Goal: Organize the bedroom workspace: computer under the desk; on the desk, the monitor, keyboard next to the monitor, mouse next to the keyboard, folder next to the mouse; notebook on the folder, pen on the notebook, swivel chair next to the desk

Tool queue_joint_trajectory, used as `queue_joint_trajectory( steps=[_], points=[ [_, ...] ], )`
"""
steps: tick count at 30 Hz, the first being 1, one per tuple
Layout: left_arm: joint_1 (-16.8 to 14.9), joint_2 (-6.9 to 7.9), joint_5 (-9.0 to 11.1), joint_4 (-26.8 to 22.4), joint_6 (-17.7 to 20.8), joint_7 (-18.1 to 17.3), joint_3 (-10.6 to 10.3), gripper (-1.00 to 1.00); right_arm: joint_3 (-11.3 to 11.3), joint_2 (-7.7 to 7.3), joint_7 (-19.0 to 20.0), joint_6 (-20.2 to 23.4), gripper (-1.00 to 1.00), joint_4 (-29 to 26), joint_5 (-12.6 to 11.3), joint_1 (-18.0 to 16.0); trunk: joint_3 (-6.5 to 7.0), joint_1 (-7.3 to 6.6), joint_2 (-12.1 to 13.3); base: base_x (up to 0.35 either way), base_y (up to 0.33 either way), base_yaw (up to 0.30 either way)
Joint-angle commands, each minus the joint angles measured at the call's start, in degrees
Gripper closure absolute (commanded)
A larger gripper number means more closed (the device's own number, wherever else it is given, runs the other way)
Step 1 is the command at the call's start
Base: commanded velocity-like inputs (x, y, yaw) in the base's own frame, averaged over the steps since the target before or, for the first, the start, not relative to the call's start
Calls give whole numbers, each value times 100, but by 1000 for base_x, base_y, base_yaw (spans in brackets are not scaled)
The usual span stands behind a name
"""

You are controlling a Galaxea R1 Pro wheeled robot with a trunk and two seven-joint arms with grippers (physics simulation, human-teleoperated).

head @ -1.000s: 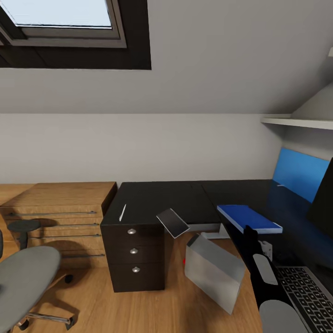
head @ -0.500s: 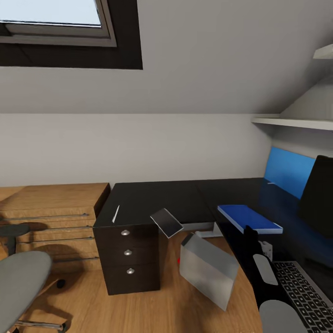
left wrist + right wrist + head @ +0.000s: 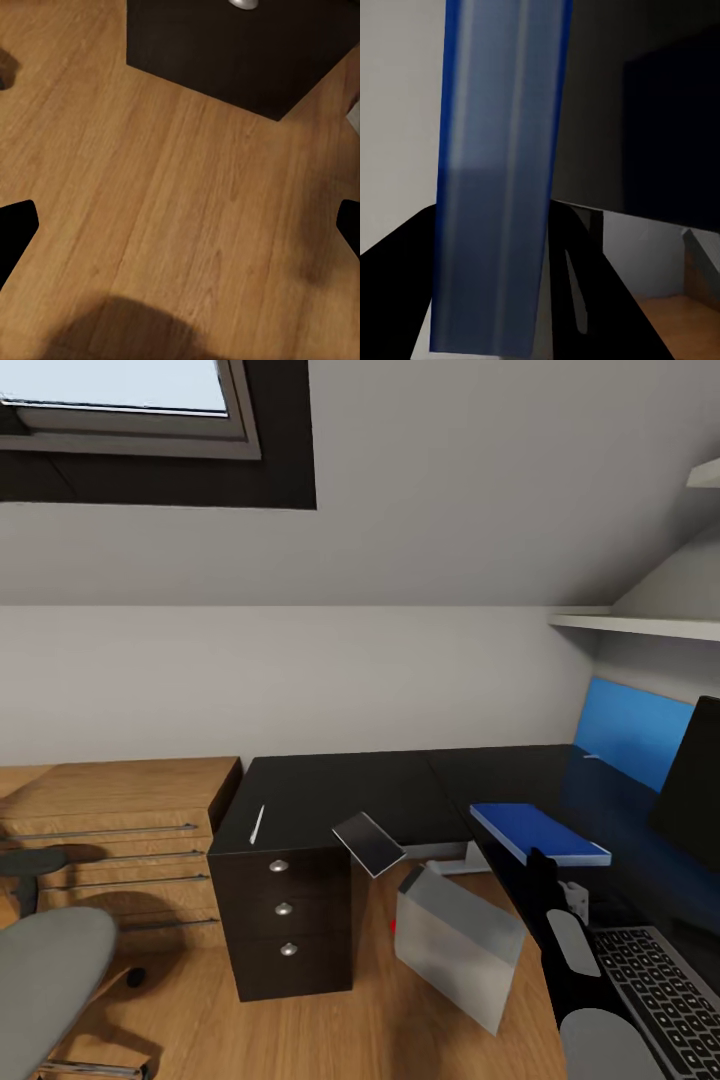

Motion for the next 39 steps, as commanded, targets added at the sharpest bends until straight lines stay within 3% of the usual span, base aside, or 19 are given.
queue_joint_trajectory(
  steps=[1, 9, 23, 34, 39],
  points=[
    [-6, 2, 45, -1, -33, 41, -48, -100, -8, 5, 1, -20, 100, -3, -61, -4, -6, 0, -4, 2, 4, 0],
    [-6, -1, 50, -1, -33, 41, -48, -100, 1, 6, -15, -507, 100, 8, -46, -4, -6, 0, -4, 0, 1, 0],
    [-6, 5, 53, -24, -25, 54, -60, -100, 9, 7, -17, -564, 100, 14, -26, -4, -6, 0, -4, 0, 0, 0],
    [-6, 5, 54, -36, -24, 58, -66, -100, 9, 7, -17, -564, 100, 15, -26, -4, -204, 241, -445, 0, 0, 0],
    [-6, 4, 54, -37, -24, 58, -66, -100, 9, 6, -10, -564, 100, 15, -26, -4, -204, 241, -445, 0, 0, 0]
  ],
)
